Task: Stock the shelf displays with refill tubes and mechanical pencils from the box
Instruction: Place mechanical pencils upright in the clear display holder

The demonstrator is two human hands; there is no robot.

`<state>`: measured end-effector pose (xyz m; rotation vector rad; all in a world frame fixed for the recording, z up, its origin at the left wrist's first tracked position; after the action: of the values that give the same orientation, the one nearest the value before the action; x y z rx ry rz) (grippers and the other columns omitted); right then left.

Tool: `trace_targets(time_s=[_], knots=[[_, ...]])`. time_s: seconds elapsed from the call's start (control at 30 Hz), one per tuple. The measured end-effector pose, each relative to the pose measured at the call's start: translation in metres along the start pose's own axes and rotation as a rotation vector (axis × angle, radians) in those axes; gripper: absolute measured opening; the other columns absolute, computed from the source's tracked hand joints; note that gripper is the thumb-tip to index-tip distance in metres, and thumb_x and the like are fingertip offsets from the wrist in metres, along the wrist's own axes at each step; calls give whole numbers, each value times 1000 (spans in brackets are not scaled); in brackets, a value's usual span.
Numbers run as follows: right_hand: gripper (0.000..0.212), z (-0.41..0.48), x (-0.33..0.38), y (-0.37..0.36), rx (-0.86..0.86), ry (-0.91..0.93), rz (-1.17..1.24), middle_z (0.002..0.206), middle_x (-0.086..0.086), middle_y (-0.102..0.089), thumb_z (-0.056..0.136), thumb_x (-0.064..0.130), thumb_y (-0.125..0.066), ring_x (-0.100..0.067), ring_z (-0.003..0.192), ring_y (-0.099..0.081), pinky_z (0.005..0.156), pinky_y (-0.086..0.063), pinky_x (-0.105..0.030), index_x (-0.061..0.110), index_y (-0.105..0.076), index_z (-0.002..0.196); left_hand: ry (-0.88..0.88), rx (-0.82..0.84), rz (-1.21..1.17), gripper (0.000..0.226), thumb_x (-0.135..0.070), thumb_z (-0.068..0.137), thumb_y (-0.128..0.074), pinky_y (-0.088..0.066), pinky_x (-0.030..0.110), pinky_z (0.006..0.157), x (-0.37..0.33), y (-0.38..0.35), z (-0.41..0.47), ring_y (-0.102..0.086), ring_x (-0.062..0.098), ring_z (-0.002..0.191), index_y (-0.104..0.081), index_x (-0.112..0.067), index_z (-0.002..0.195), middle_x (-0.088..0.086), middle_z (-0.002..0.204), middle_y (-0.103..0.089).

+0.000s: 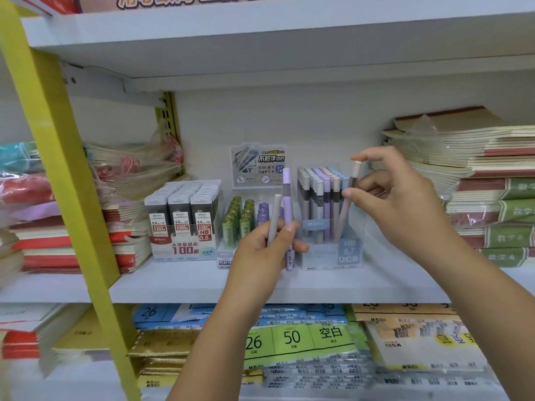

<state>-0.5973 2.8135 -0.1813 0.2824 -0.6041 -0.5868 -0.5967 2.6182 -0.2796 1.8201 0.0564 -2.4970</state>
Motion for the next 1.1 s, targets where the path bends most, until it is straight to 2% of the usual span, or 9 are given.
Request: trace_targets(time_s=[0.17,0.33,0.67,0.8,0.9,1.0,1.1], knots=[[43,1,-2,0,5,-12,-4,78,24,-66,82,25,-73,4,70,-59,59,-39,-17,50,-45,102,0,4,3,18,-40,99,-56,-32,27,54,3,1,2,-52,-7,49,-72,-32,101,-5,83,-77],[44,-1,-1,-2,2,7,-53,73,13,-66,84,25,-71,2,74,-59,61,-43,-17,51,-45,108,-1,1,-3,18,-40,98,-56,-32,26,54,4,2,3,-52,-7,48,-72,-32,101,-5,84,-77],[43,-1,-4,-3,8,-16,-65,71,13,-67,82,24,-74,1,73,-59,62,-42,-17,47,-48,107,-3,-1,-19,18,-36,99,-57,-32,26,53,4,3,3,-50,-5,45,-72,-28,100,-4,80,-76],[37,-2,-6,-13,58,-1,-198,79,16,-59,83,26,-72,-9,83,-50,67,-38,-27,40,-56,114,-5,-1,-17,18,-38,98,-58,-32,27,53,3,2,2,-51,-6,46,-73,-28,96,-4,80,-76],[29,-1,-9,-15,68,12,-283,83,13,-51,84,30,-70,-12,89,-41,71,-31,-27,39,-61,111,-8,-1,-20,16,-39,96,-61,-33,21,48,2,2,2,-46,-2,42,-73,-28,96,-3,77,-74],[26,0,-11,-12,70,-18,-274,86,8,-51,87,30,-66,-13,91,-42,72,-30,-27,42,-60,109,0,5,-63,13,-37,95,-64,-33,10,41,2,2,2,-42,3,39,-74,-29,94,-2,75,-73],[25,-1,-1,-4,1,1,-261,86,7,-52,90,29,-61,-12,86,-45,71,-32,-23,34,-61,114,-2,45,-72,10,-38,92,-67,-32,10,37,0,-1,0,-42,2,39,-76,-34,89,-4,73,-72]])
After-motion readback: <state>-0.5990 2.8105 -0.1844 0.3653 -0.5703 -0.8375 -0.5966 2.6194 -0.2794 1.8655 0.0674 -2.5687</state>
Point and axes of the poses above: each hand's wrist, its own z-axis towards the middle knuckle, its own y-axis out of the back of the hand, x = y × z, the point moved 8 cm from there along z, towards the middle knuckle
